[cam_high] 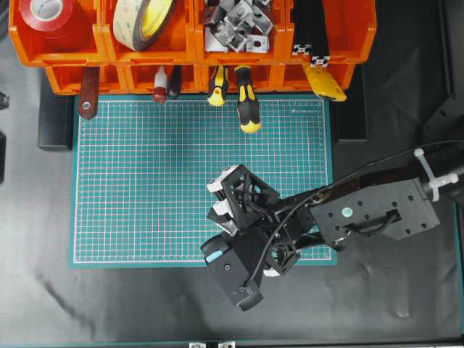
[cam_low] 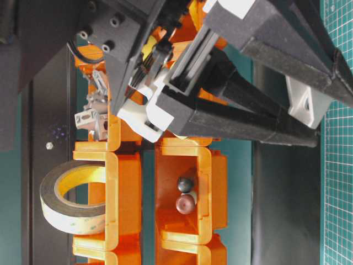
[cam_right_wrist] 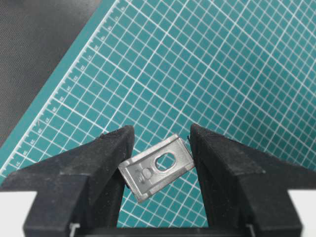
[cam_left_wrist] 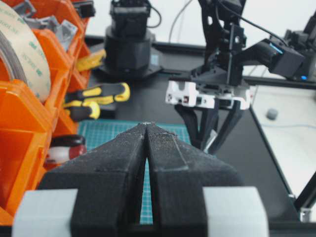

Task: Pick corner brachets from container rack with right arm.
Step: 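Lower the bracket onto the mat and open the right gripper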

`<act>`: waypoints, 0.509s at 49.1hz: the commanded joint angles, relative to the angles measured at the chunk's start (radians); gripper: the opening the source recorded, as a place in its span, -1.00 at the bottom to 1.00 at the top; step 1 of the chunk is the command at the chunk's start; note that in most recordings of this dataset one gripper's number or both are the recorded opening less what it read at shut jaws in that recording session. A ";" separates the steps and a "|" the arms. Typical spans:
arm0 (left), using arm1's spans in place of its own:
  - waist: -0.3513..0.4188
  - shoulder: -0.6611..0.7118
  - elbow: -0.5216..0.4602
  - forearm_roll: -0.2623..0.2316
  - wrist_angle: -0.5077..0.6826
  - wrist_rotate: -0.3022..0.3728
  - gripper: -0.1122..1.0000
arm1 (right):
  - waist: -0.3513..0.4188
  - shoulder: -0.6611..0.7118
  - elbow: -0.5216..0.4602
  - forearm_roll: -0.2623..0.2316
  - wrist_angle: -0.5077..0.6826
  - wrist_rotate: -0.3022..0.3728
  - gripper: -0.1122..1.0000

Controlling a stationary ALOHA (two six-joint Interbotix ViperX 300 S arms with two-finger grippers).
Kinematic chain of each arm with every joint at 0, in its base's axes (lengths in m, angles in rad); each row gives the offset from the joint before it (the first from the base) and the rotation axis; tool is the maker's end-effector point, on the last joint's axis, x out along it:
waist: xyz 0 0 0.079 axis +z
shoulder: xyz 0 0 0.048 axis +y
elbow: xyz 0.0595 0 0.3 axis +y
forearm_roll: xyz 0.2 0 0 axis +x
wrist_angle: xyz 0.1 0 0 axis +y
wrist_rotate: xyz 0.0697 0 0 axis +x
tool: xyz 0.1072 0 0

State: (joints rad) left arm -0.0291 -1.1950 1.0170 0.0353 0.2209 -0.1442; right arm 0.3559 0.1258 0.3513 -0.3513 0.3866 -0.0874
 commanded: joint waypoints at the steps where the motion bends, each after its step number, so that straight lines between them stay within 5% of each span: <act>1: 0.000 0.011 -0.031 0.003 -0.005 -0.002 -0.79 | -0.005 -0.006 -0.021 -0.003 -0.014 0.003 -0.10; 8: 0.000 0.012 -0.031 0.003 0.008 -0.008 -0.79 | -0.006 0.000 -0.028 -0.003 -0.017 0.005 -0.09; 18: 0.000 0.008 -0.032 0.003 0.021 -0.012 -0.79 | -0.011 0.002 -0.028 -0.003 -0.038 0.014 0.70; 25: 0.000 0.008 -0.032 0.003 0.021 -0.012 -0.79 | -0.014 0.002 -0.028 -0.003 -0.048 0.020 0.65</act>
State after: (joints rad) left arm -0.0291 -1.1950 1.0170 0.0353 0.2454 -0.1549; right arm 0.3421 0.1427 0.3497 -0.3513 0.3543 -0.0706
